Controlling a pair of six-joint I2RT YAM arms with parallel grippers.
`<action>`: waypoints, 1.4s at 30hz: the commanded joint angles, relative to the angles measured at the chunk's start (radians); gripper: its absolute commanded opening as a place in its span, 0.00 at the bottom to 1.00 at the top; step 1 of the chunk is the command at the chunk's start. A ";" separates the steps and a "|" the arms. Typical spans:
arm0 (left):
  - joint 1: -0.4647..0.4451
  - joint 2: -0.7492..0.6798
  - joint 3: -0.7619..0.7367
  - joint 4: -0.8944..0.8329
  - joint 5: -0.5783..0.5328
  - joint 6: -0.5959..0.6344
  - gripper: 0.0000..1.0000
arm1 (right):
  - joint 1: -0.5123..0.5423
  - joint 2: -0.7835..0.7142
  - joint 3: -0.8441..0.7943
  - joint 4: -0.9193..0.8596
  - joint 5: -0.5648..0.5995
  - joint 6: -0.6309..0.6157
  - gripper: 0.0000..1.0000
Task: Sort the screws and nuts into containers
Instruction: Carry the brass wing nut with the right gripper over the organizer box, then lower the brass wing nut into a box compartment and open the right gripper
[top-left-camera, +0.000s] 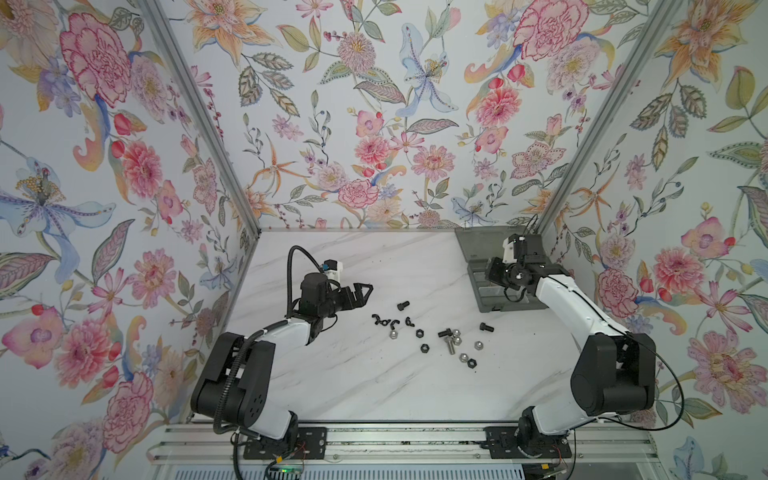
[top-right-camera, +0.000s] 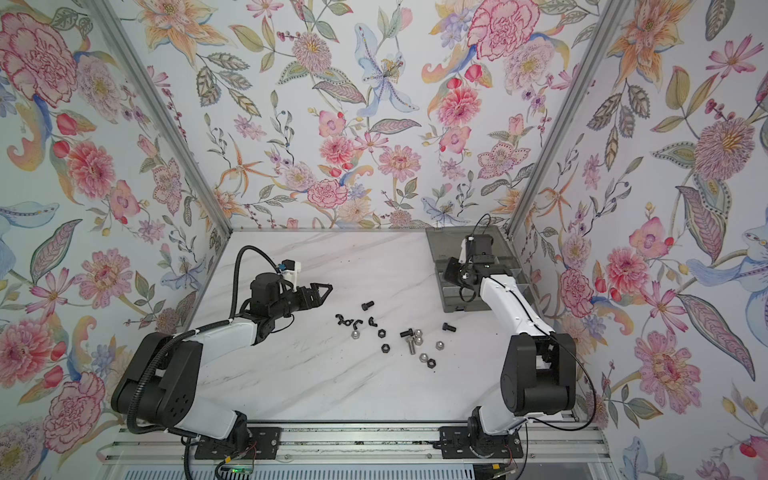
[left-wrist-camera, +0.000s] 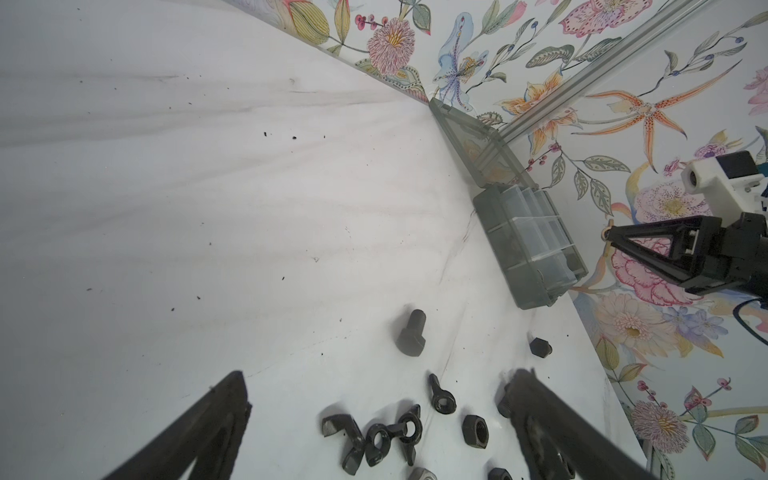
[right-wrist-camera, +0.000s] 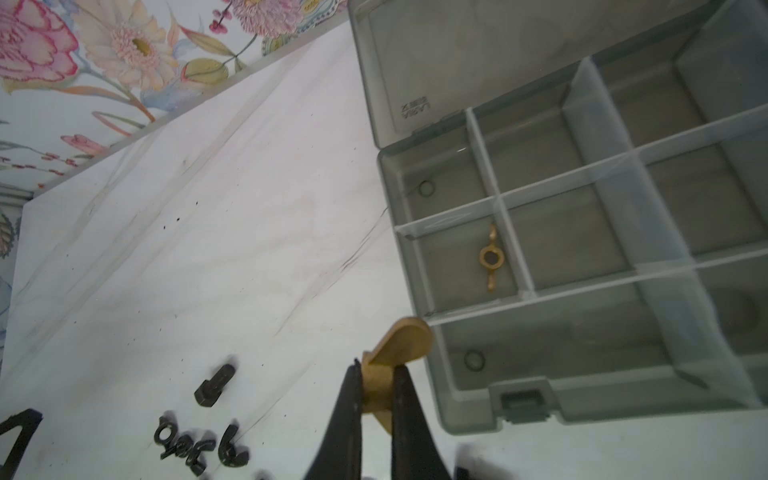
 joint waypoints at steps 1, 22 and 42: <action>-0.010 0.007 0.026 0.016 0.015 -0.006 0.99 | -0.047 0.024 0.037 -0.007 -0.021 -0.094 0.00; -0.012 0.003 0.034 -0.003 0.007 0.001 1.00 | -0.108 0.240 0.128 -0.024 -0.020 -0.127 0.00; -0.013 0.000 0.026 0.002 0.007 0.001 0.99 | -0.041 0.340 0.178 -0.026 0.019 -0.119 0.00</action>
